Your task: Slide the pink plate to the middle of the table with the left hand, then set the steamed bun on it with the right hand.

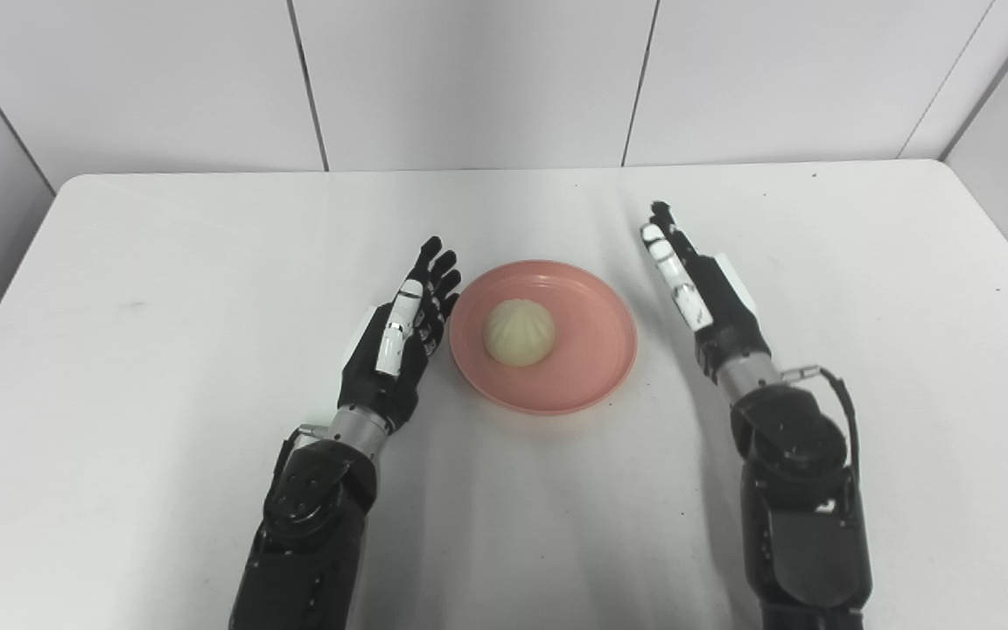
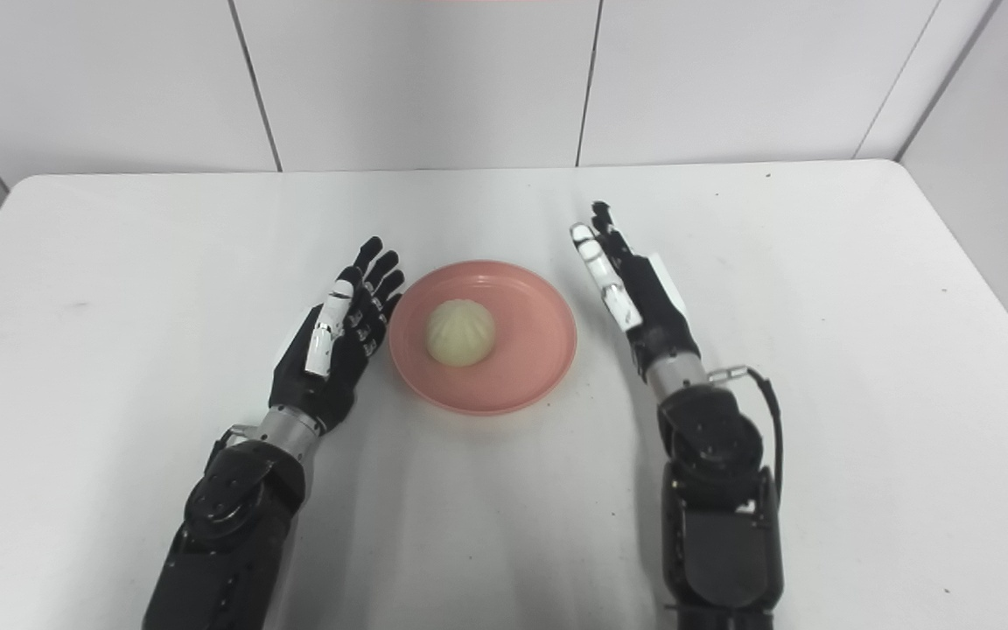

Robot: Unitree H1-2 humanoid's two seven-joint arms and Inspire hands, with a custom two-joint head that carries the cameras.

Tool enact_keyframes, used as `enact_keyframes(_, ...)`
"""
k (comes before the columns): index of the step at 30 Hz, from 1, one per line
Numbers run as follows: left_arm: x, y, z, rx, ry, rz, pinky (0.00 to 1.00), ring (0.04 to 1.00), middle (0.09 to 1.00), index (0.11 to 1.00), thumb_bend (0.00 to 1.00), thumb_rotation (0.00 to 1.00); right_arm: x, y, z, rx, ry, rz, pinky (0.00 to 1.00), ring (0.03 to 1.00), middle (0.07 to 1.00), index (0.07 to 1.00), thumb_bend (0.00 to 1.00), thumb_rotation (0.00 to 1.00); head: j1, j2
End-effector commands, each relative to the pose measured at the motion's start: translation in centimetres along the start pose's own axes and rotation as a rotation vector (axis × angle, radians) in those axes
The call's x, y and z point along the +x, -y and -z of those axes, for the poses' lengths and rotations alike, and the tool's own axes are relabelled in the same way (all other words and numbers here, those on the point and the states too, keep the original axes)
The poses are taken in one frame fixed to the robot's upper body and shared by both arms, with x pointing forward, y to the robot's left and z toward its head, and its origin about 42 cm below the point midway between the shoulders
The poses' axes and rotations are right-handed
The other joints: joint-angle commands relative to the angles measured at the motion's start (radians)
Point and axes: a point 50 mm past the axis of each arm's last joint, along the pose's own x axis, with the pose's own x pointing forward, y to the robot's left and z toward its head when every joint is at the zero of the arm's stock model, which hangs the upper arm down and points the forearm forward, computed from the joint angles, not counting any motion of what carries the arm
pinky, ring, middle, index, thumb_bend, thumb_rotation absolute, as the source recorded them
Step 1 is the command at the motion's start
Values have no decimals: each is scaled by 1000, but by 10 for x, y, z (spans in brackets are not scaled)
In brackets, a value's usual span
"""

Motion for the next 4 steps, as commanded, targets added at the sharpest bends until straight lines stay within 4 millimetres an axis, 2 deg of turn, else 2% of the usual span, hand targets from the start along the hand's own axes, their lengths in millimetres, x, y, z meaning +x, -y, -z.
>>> enact_keyframes(1, -20, -12, 29, -14, -120, -65, 1000, 1000, 998, 1000, 366, 1000, 3, 0, -14, -26, 123, 3, 1000, 1000, 1000, 1000, 320, 1000, 0, -3)
enact_keyframes(4, -21, -12, 29, -18, -106, -74, 1000, 1000, 1000, 1000, 362, 1000, -3, -5, -4, -17, 126, 7, 1000, 1000, 1000, 1000, 296, 1000, 4, -4)
